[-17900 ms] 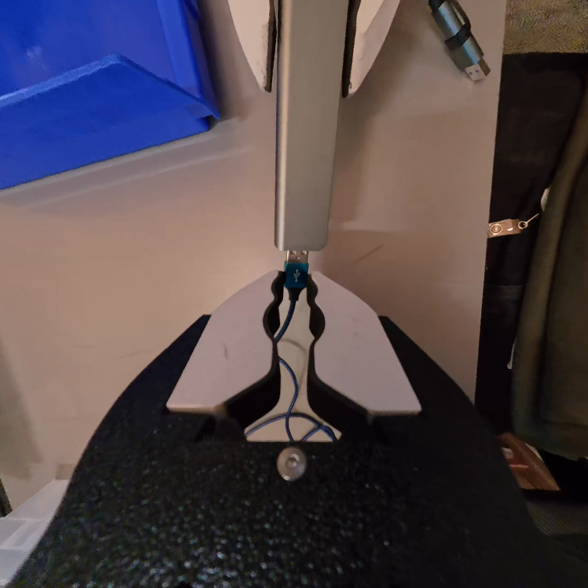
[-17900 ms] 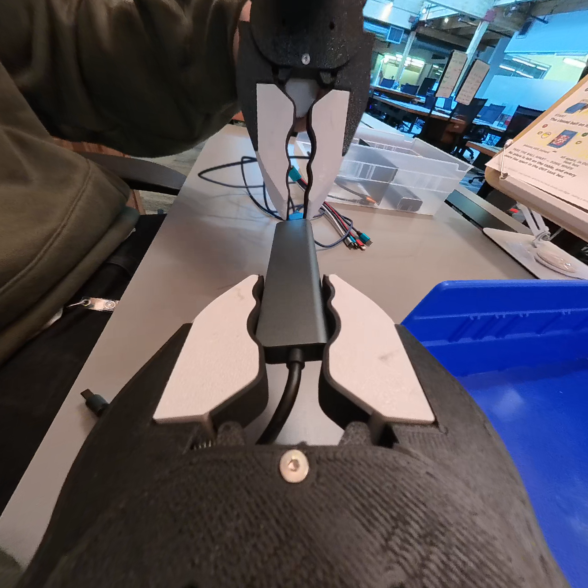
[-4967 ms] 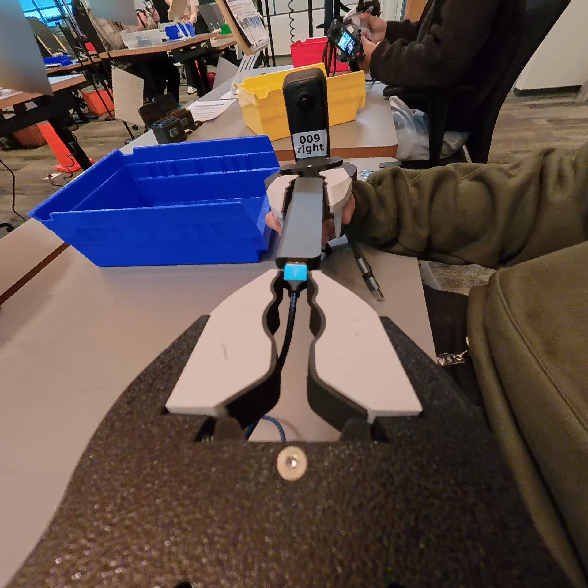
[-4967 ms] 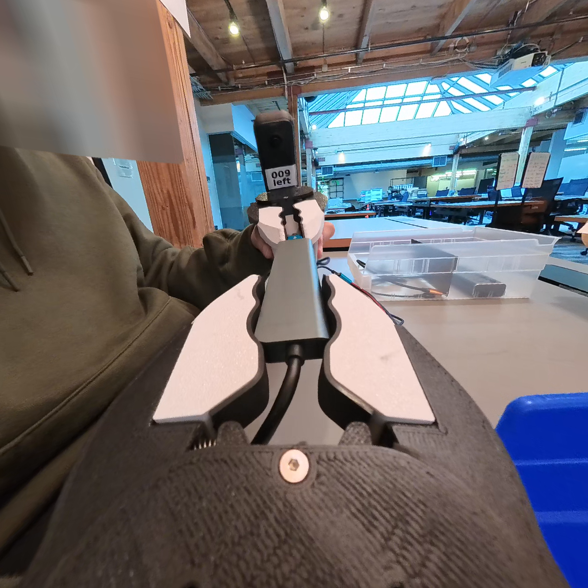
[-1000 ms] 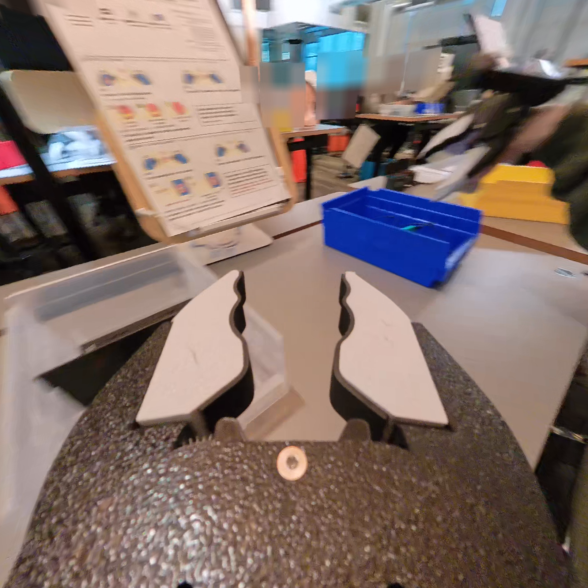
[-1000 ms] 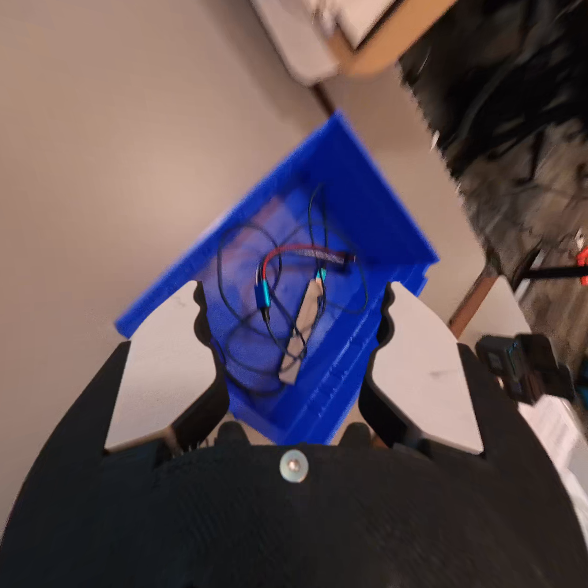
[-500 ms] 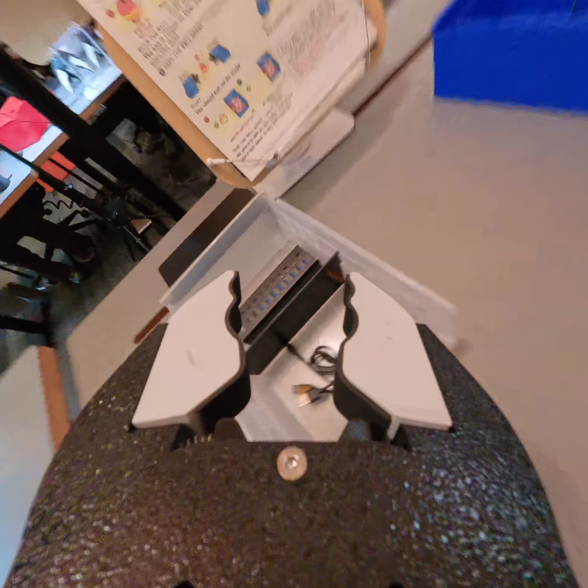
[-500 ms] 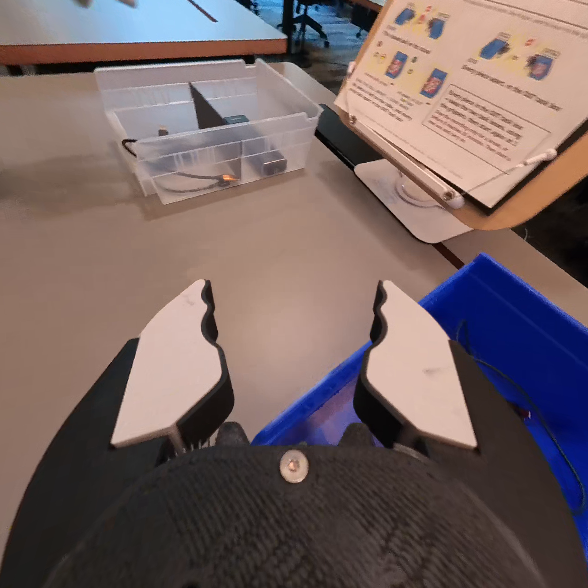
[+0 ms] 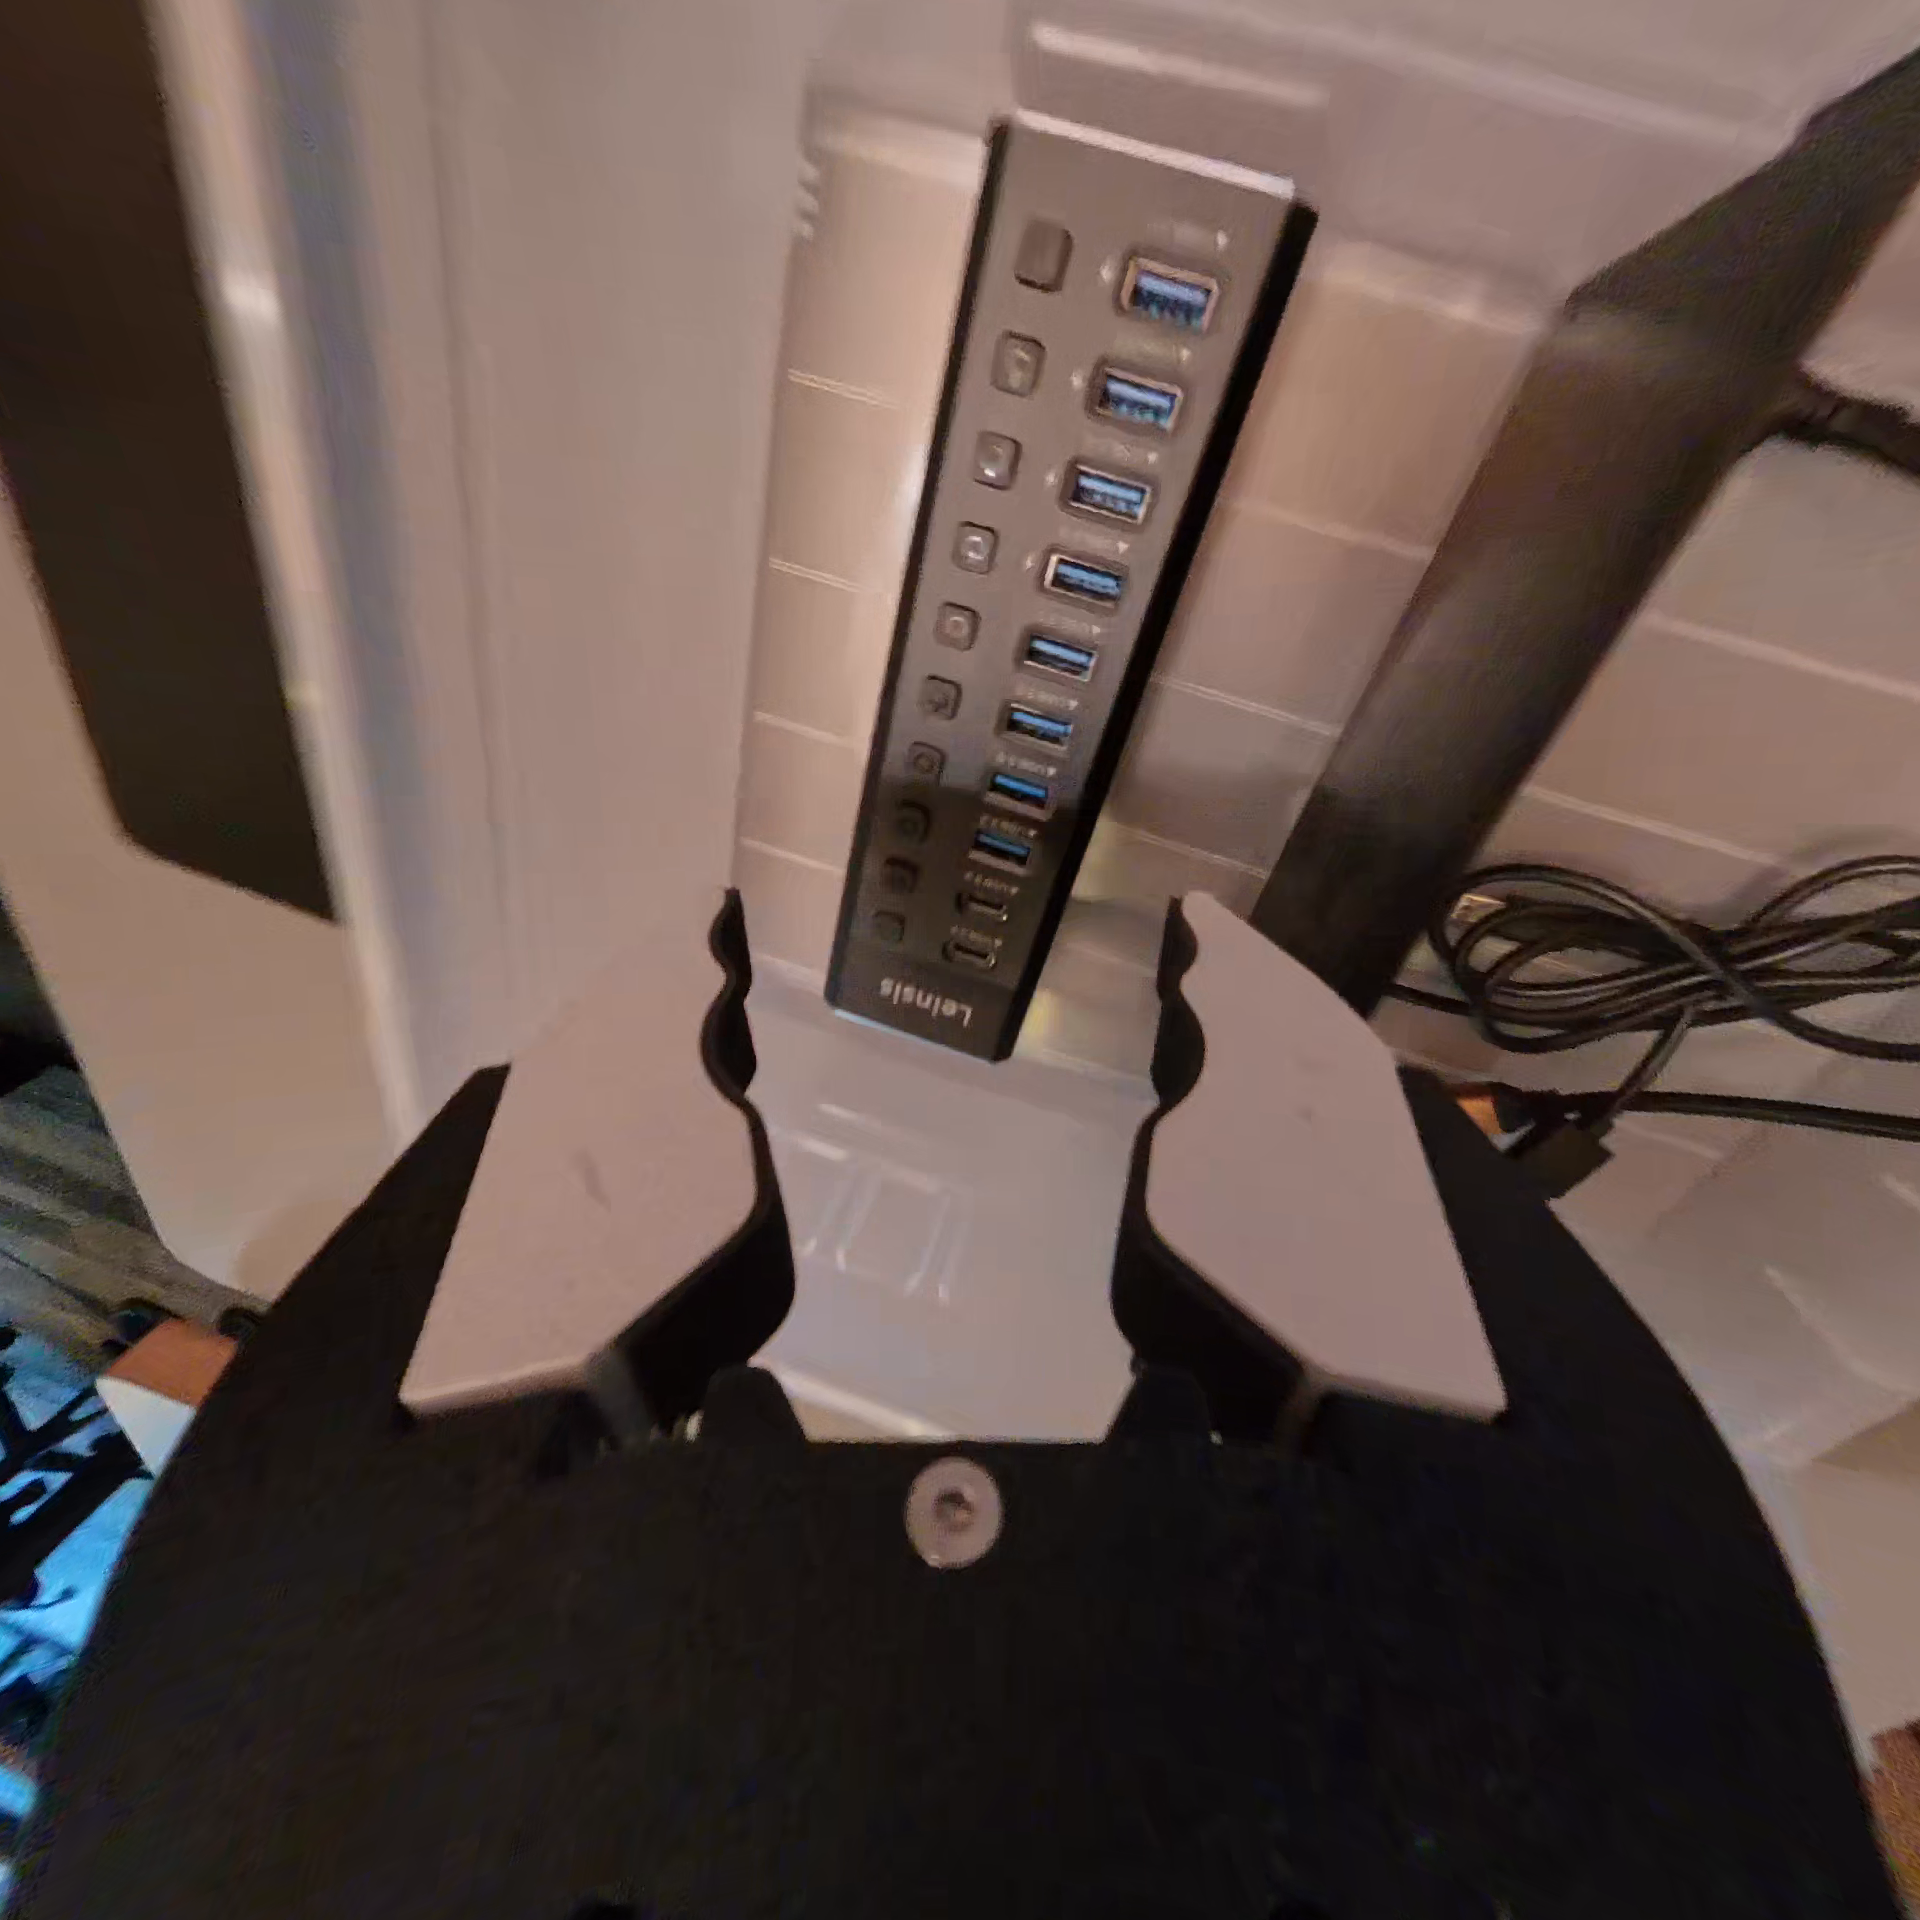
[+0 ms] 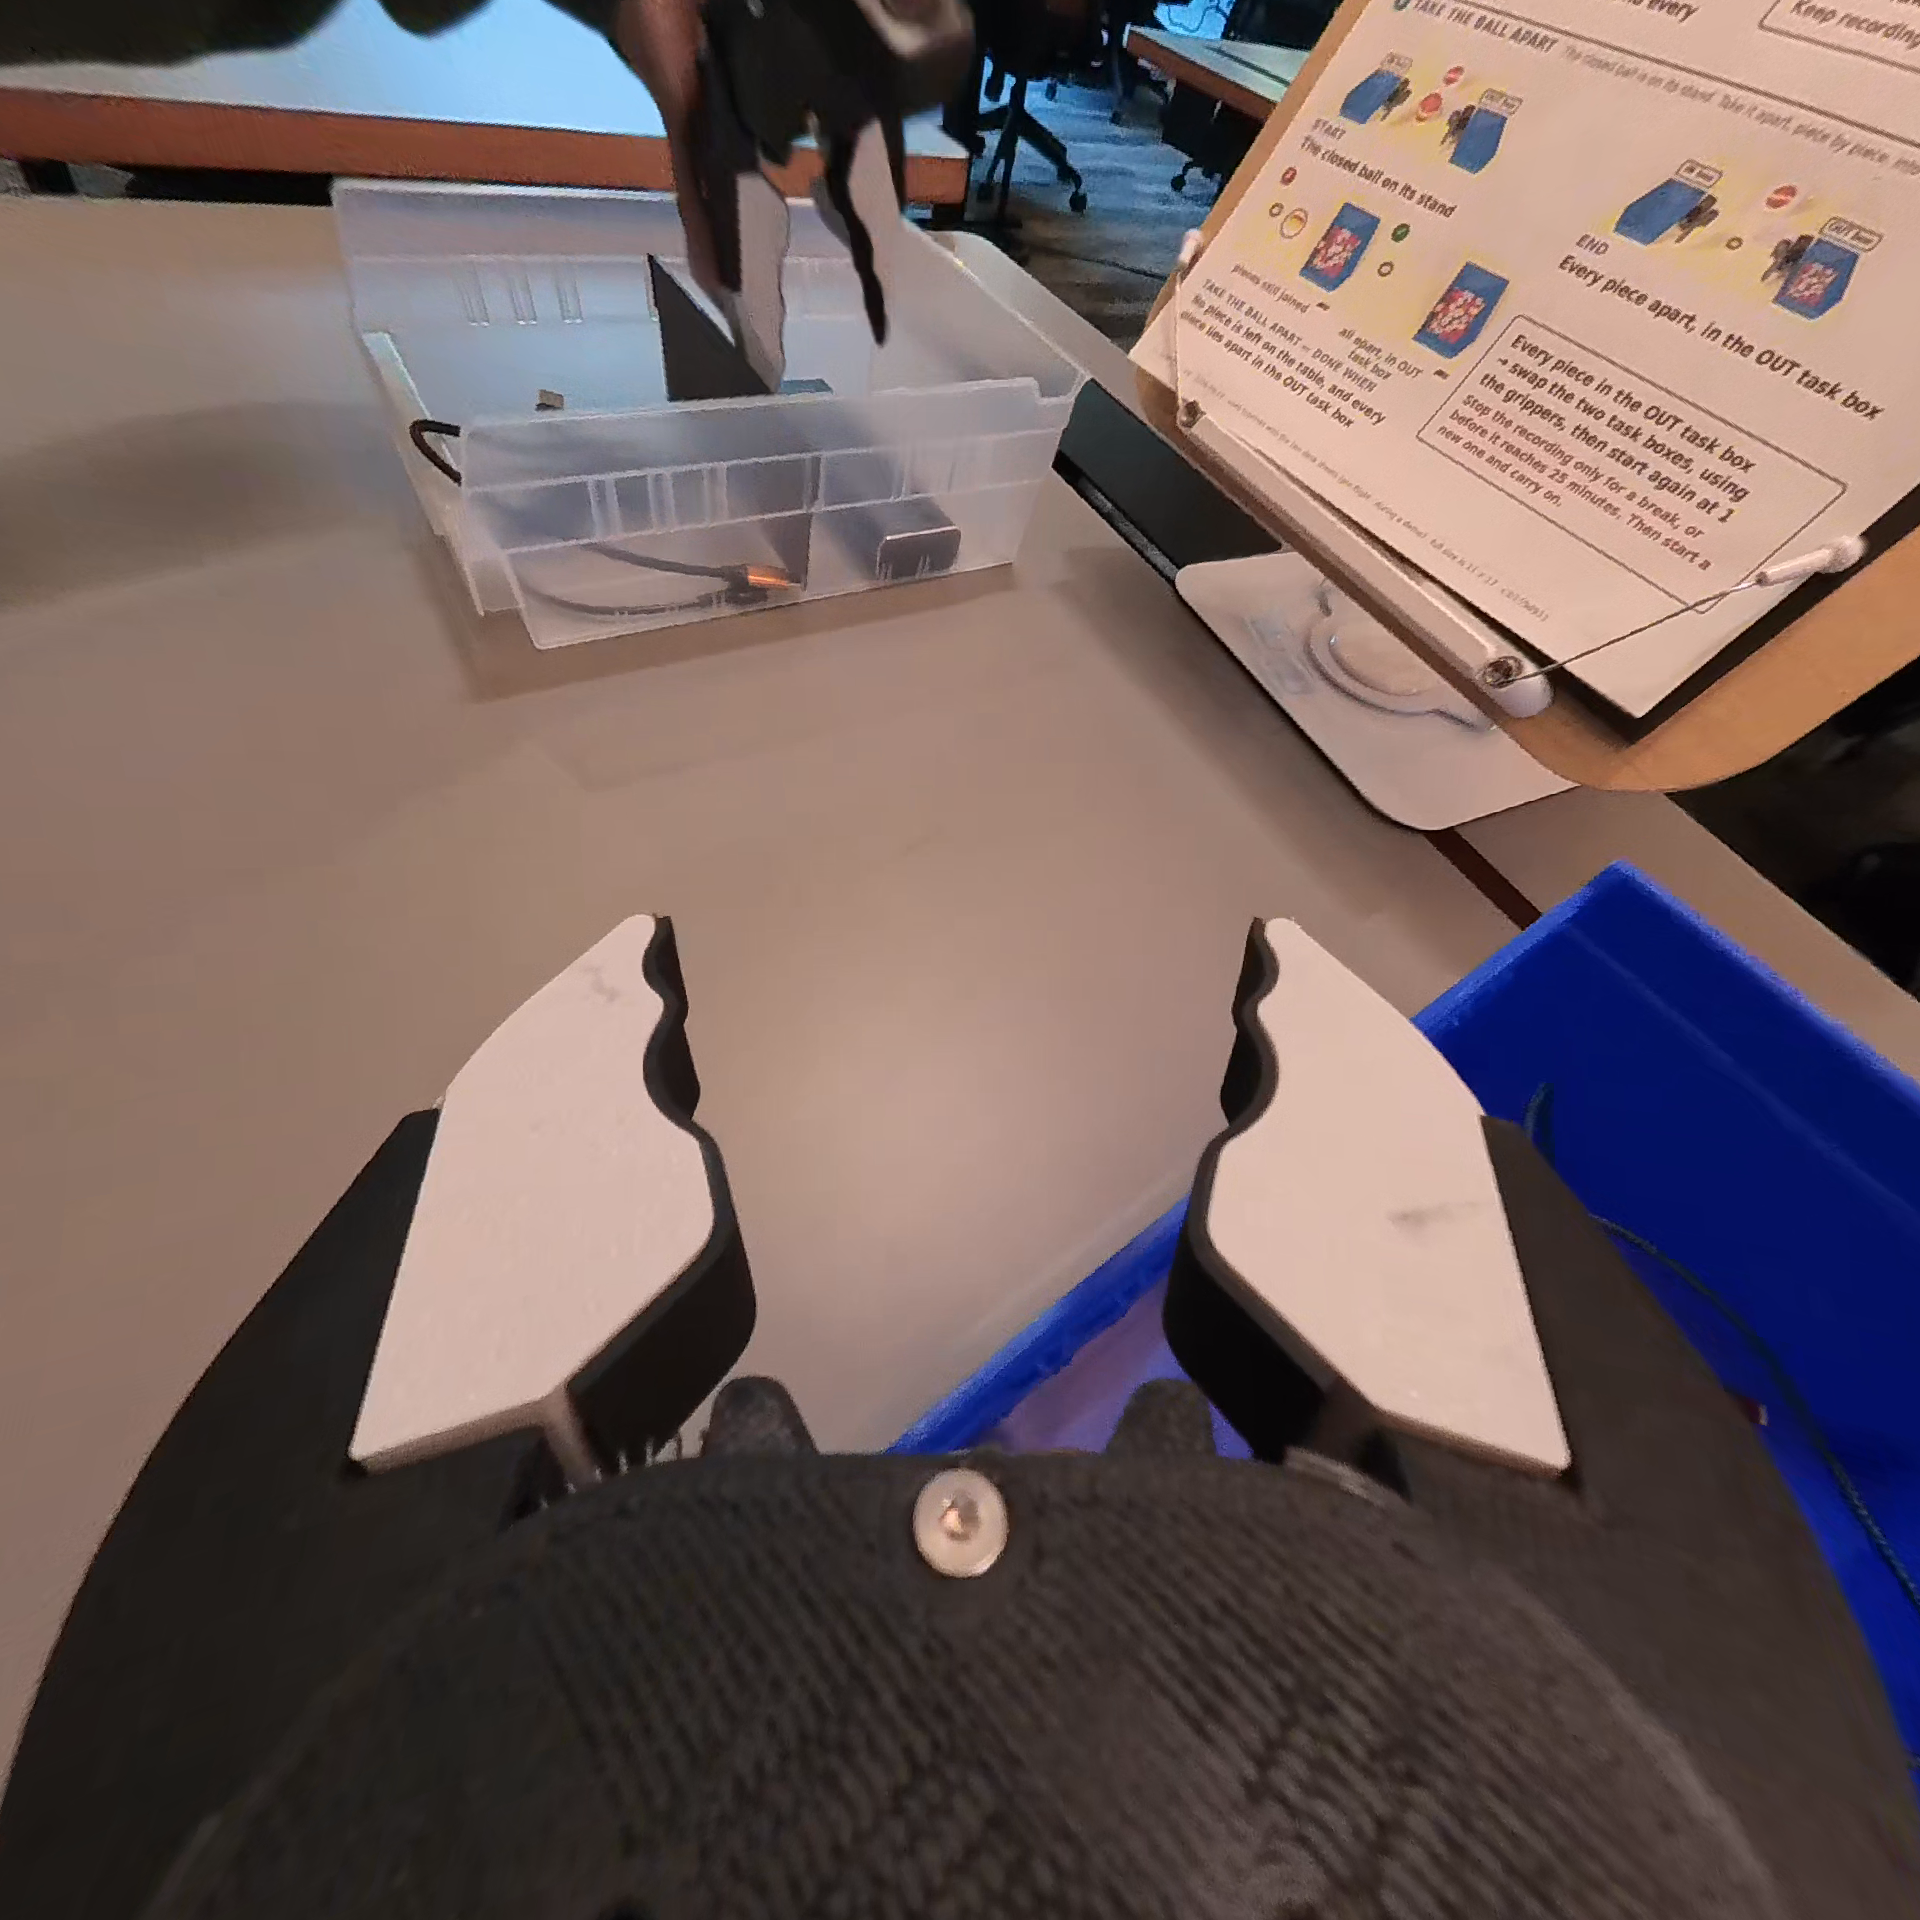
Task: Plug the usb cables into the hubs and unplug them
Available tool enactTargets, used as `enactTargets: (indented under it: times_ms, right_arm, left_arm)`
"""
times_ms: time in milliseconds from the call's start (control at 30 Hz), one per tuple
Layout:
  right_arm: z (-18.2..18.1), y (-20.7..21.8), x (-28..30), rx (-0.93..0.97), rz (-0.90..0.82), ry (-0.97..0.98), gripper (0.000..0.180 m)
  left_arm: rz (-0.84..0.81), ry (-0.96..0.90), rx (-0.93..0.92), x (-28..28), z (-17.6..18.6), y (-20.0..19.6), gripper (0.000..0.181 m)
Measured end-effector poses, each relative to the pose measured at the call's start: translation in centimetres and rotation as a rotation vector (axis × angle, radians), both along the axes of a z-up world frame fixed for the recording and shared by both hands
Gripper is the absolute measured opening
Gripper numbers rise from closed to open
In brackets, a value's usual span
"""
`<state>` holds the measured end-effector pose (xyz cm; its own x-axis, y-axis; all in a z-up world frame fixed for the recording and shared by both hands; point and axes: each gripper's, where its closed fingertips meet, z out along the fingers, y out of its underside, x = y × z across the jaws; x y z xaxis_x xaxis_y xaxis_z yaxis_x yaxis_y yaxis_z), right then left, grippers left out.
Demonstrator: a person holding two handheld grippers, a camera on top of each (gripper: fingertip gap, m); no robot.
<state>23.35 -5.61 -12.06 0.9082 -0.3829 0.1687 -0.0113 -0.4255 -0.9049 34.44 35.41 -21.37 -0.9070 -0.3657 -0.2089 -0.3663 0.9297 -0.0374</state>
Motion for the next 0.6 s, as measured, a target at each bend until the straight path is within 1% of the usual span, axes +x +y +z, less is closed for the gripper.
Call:
enactTargets:
  times_ms: [67,100,133,167,200,233,267,333,400,433,500,600]
  right_arm:
    - [-0.7,-0.1,-0.4,0.007,0.005,0.016,0.101]
    - [-1.0,-0.1,-0.5,0.008,0.013,0.020,0.101]
    - [-1.4,-0.1,-0.4,-0.001,0.018,0.030,0.101]
    - [-2.0,-0.2,-0.2,-0.019,0.012,0.048,0.101]
    - [-2.5,-0.4,0.1,-0.033,0.003,0.063,0.101]
    - [-2.8,-0.6,0.5,-0.034,-0.007,0.070,0.102]
    - [-3.0,-0.7,0.8,-0.027,-0.016,0.076,0.102]
    - [-3.6,-0.9,1.0,-0.030,-0.018,0.097,0.101]
    - [-3.9,-1.4,1.3,-0.036,-0.035,0.101,0.101]
    - [-3.9,-1.6,1.4,-0.034,-0.041,0.101,0.101]
    - [-3.7,-1.6,1.4,-0.012,-0.034,0.107,0.101]
    - [-3.8,-1.7,1.6,-0.001,-0.046,0.117,0.098]
  left_arm:
    - [-0.042,0.060,0.116,0.1,-2.1,0.9,0.080]
    - [-0.042,0.087,0.168,0.2,-2.6,1.4,0.079]
    - [-0.044,0.104,0.194,0.5,-2.7,1.6,0.083]
    - [-0.055,0.119,0.176,0.6,-2.7,1.3,0.081]
    - [-0.068,0.126,0.126,0.8,-2.8,0.6,0.060]
    - [-0.076,0.139,0.088,0.9,-2.8,0.1,0.055]
    - [-0.066,0.150,0.081,1.0,-3.1,0.0,0.058]
    - [-0.063,0.191,0.135,0.7,-4.0,0.8,0.067]
    - [-0.119,0.244,0.224,-0.4,-5.2,2.1,0.068]
    - [-0.155,0.277,0.282,-0.9,-5.6,2.9,0.080]
    - [-0.149,0.276,0.309,-0.9,-5.6,3.2,0.084]
    - [-0.146,0.284,0.333,-0.8,-5.6,3.4,0.071]
